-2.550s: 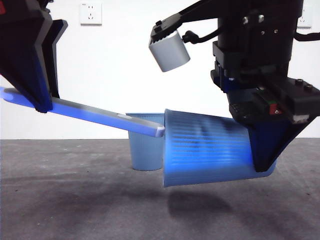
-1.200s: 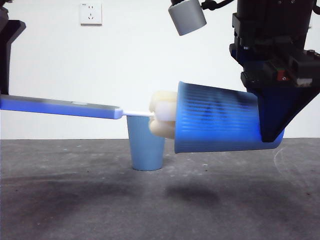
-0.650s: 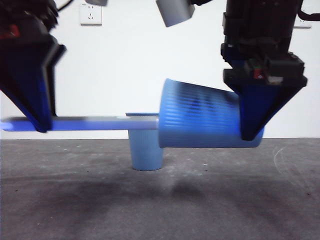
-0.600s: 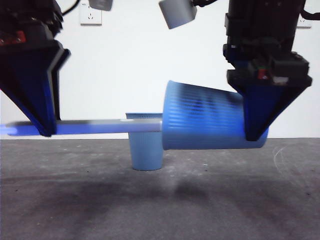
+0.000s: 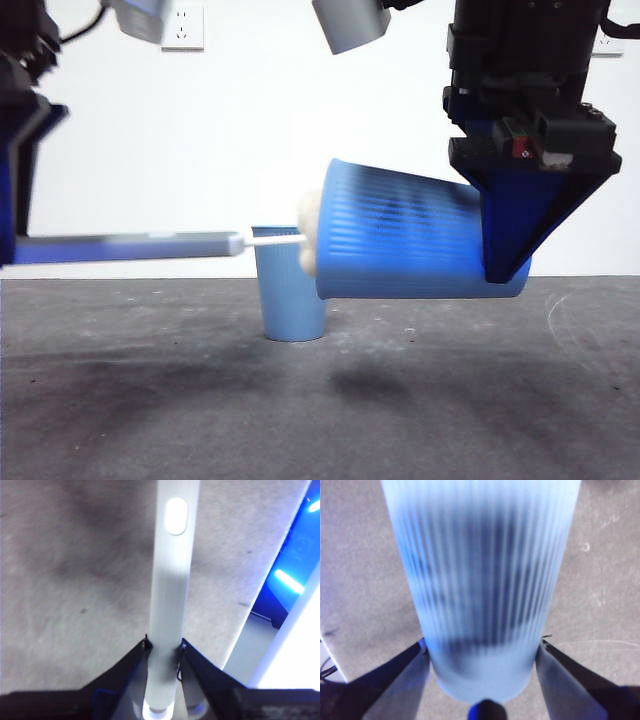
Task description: Pick up the cup brush,pick up the cup,insert the brush into the cup,clean the cup,put the cup brush back,put the cup back to the fixed position on the table
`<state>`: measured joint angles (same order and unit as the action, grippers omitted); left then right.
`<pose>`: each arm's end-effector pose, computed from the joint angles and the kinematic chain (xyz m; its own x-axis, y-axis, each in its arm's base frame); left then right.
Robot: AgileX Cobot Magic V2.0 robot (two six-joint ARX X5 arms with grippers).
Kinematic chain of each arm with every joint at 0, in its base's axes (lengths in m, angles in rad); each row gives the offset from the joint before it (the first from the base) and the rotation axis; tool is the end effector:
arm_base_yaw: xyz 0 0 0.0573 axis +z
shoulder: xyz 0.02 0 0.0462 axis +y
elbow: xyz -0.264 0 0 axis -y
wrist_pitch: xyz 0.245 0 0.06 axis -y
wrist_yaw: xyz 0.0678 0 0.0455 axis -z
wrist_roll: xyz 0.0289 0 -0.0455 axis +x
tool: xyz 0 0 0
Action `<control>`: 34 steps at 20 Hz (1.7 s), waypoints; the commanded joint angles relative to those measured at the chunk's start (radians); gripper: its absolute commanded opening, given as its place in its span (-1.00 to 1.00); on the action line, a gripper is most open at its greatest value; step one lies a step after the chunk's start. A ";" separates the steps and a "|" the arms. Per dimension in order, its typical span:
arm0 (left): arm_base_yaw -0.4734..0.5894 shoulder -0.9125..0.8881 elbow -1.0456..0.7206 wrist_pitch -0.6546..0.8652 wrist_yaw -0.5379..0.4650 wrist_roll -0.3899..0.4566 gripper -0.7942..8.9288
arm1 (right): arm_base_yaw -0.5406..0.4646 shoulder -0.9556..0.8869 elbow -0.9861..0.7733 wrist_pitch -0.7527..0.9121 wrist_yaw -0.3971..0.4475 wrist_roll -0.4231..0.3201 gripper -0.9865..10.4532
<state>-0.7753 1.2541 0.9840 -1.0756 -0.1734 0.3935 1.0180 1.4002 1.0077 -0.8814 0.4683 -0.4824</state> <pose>0.1545 -0.1444 0.2530 0.2778 -0.0307 -0.9602 0.8783 0.4130 0.2409 0.1434 0.2075 0.2359 0.5212 -0.0148 -0.8533 -0.8443 0.1371 -0.5181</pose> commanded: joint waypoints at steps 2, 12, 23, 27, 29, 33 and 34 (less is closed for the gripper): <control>0.054 -0.063 0.005 -0.042 -0.010 -0.024 -0.85 | 0.003 -0.004 0.003 -0.008 -0.004 0.010 -0.85; 0.105 -0.334 0.005 -0.209 0.050 -0.214 -0.85 | 0.002 -0.005 0.003 0.003 -0.004 0.054 -0.85; 0.177 -0.479 -0.048 0.223 0.012 -0.682 -0.86 | 0.003 -0.197 0.003 0.250 -0.080 0.395 -0.85; 0.262 -0.342 -0.144 0.444 0.120 -0.737 -0.85 | 0.003 -0.321 0.003 0.249 -0.079 0.453 -0.85; 0.302 -0.245 -0.148 0.510 0.133 -0.744 -0.85 | 0.003 -0.378 0.003 0.242 -0.079 0.460 -0.85; 0.380 -0.071 -0.148 0.629 0.200 -0.774 -0.85 | 0.003 -0.458 0.003 0.191 -0.074 0.483 -0.85; 0.386 -0.027 -0.148 0.640 0.200 -0.784 -0.85 | 0.003 -0.472 0.003 0.181 -0.074 0.483 -0.85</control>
<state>-0.3916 1.2160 0.8425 -0.4400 0.0189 -0.3756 1.0199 0.9298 1.0077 -0.7082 0.3923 -0.0151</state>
